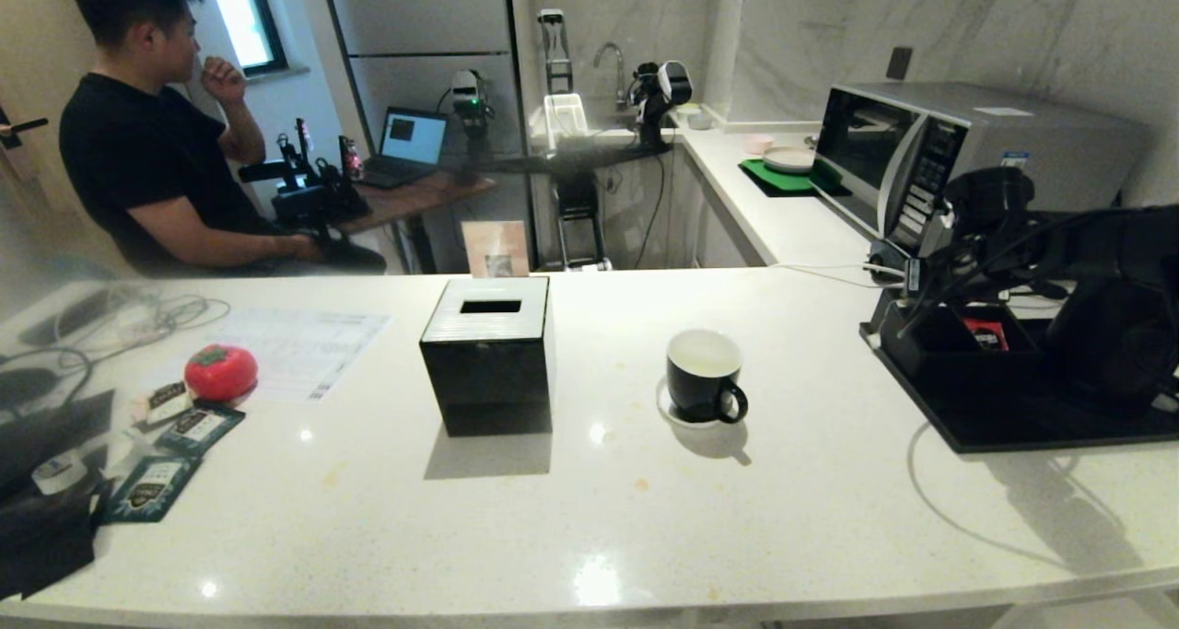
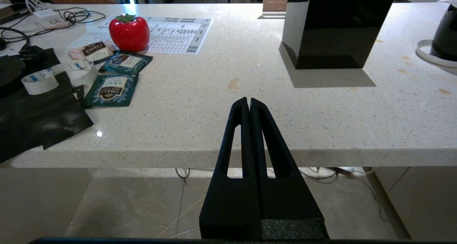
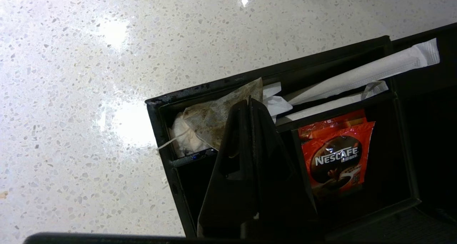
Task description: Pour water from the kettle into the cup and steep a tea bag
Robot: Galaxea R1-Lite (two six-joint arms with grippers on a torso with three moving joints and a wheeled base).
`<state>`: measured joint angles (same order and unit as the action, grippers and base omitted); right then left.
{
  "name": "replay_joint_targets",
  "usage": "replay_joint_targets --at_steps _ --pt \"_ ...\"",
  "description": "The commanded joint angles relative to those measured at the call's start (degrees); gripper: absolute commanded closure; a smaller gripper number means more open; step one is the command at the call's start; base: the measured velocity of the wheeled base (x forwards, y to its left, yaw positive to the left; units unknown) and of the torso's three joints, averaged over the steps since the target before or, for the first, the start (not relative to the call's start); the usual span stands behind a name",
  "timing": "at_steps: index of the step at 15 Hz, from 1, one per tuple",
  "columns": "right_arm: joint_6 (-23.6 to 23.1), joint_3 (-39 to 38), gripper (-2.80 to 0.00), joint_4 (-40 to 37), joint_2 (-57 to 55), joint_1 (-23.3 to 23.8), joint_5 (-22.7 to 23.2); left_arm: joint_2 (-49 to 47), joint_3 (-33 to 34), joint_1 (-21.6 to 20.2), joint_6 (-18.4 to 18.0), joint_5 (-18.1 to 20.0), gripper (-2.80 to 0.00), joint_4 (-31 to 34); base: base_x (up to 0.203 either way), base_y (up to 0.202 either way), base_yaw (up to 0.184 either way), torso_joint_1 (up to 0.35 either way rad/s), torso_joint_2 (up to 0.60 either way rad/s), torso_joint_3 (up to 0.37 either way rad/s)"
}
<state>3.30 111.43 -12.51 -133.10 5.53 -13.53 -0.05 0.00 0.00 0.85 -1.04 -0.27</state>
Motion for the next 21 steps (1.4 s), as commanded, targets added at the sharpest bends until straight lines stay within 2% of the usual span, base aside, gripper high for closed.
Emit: replay_joint_targets --at_steps 1,21 --pt "0.0 -0.1 0.0 -0.1 0.4 0.0 -0.1 0.0 0.0 0.0 0.0 0.0 0.0 -0.1 0.0 0.0 0.0 0.0 0.0 0.0" --pt "0.1 -0.3 0.0 -1.2 2.9 -0.2 -0.1 0.0 0.0 0.0 0.0 0.0 0.0 -0.1 0.0 0.0 0.0 0.0 0.0 0.0"
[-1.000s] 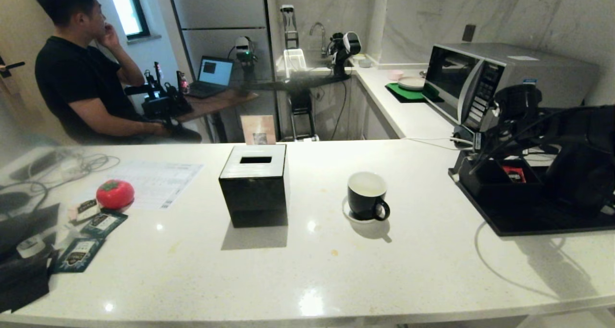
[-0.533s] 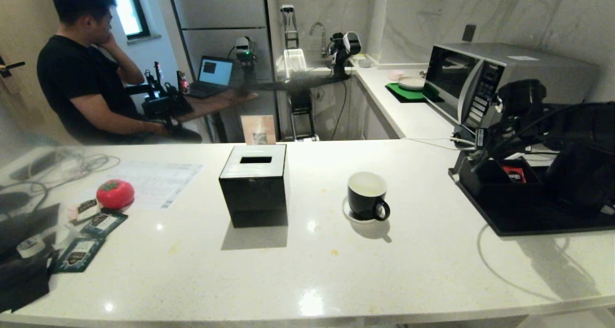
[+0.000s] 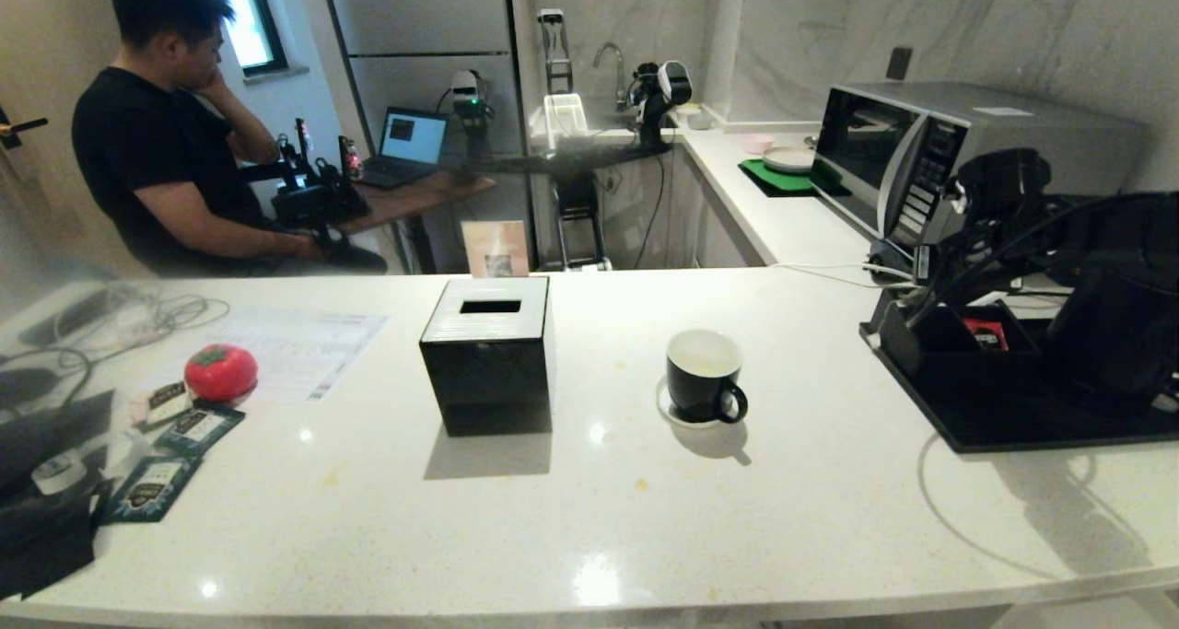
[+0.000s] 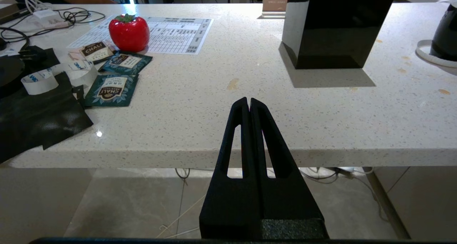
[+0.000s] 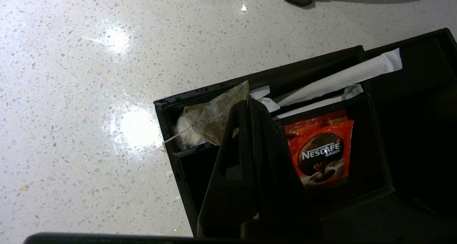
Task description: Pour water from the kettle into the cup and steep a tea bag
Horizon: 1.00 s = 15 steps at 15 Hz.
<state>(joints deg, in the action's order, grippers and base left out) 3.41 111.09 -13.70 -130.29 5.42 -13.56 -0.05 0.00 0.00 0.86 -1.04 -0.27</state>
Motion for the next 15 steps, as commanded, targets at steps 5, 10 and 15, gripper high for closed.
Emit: replay_joint_targets --at_steps 5,10,15 --pt "-0.1 -0.1 -2.8 -0.5 0.4 -0.5 -0.1 0.0 0.0 0.0 0.0 0.0 0.0 -0.1 0.0 0.0 0.0 0.0 0.0 0.0" --pt "0.0 -0.1 -2.8 -0.4 0.3 -0.5 -0.1 0.0 0.0 0.0 0.0 0.0 0.0 0.0 0.0 0.0 0.0 0.0 0.0 0.0" --pt "0.7 -0.1 -2.8 -0.3 -0.4 -0.5 -0.2 0.0 0.0 0.0 0.1 0.0 0.0 0.0 0.0 0.0 0.0 0.0 0.0 0.0"
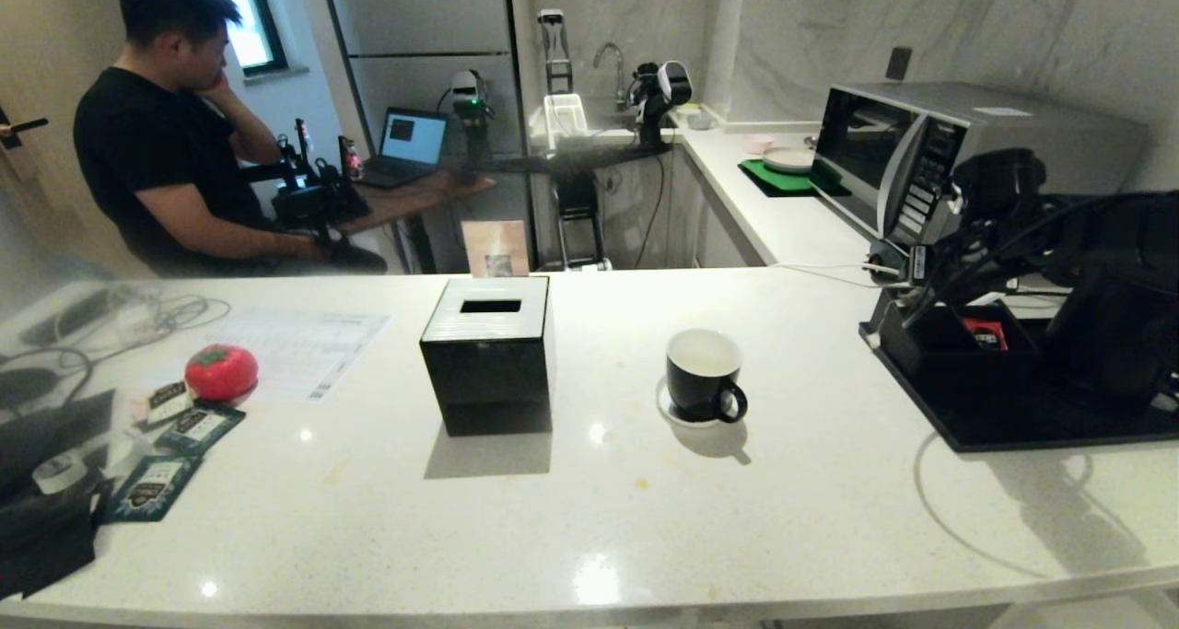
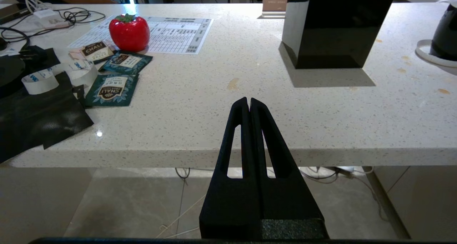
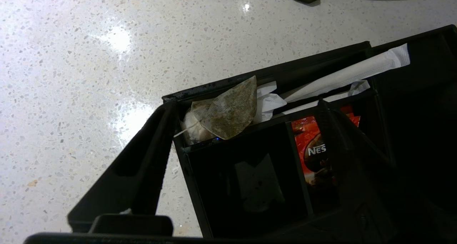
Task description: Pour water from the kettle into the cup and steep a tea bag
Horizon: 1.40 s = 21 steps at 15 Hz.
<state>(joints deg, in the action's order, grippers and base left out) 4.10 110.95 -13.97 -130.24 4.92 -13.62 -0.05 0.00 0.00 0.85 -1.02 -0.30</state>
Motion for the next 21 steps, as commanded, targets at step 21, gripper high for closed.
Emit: replay_joint_targets --at_steps 21 --pt "0.5 0.3 -2.8 0.1 -2.6 1.7 -1.8 0.0 0.0 0.0 0.0 0.0 0.0 0.0 0.0 0.0 0.0 0.0 0.0 0.0"
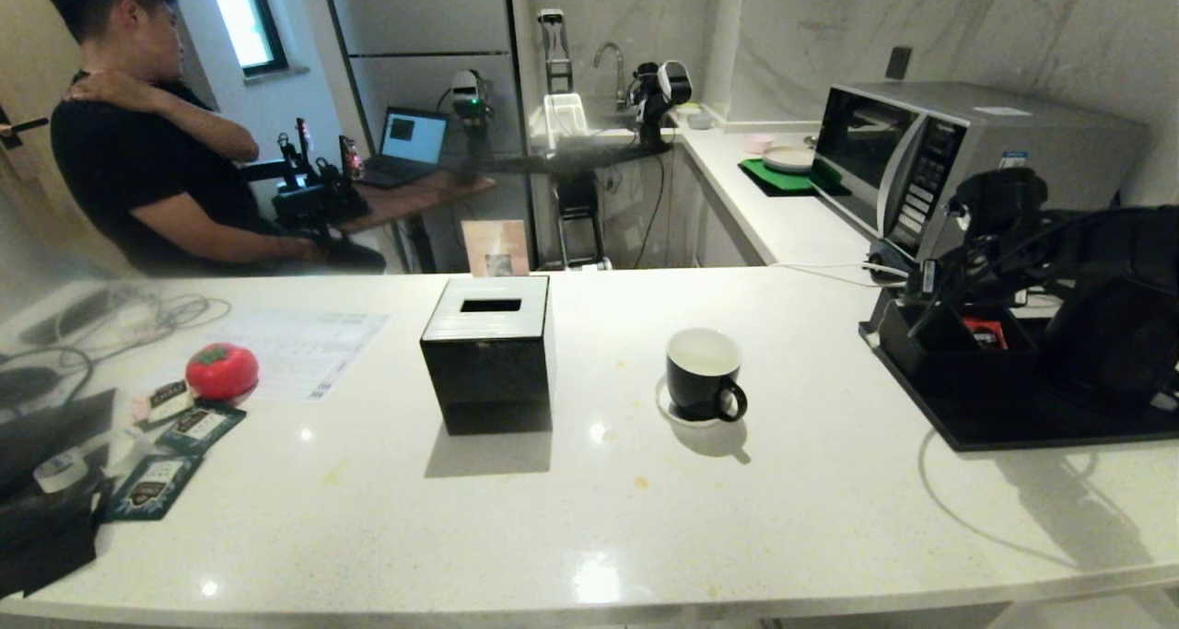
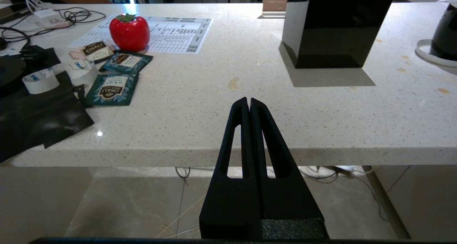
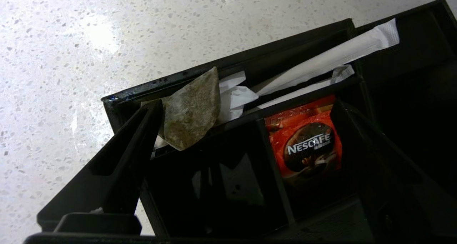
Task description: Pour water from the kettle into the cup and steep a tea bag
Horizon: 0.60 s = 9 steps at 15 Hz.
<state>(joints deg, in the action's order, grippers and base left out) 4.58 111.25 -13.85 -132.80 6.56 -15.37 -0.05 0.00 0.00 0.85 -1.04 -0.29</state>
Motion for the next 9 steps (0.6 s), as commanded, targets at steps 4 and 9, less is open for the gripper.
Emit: replay_joint_targets --at_steps 4,9 --pt "0.1 0.0 -2.8 0.0 0.0 -0.1 0.0 0.0 0.0 0.0 0.0 0.0 0.0 0.0 0.0 0.0 0.0 0.0 0.0 0.0" --pt "0.1 0.0 -2.8 0.0 -0.2 -0.5 0.1 0.0 0.0 0.0 0.0 0.0 0.0 0.0 0.0 0.0 0.0 0.0 0.0 0.0"
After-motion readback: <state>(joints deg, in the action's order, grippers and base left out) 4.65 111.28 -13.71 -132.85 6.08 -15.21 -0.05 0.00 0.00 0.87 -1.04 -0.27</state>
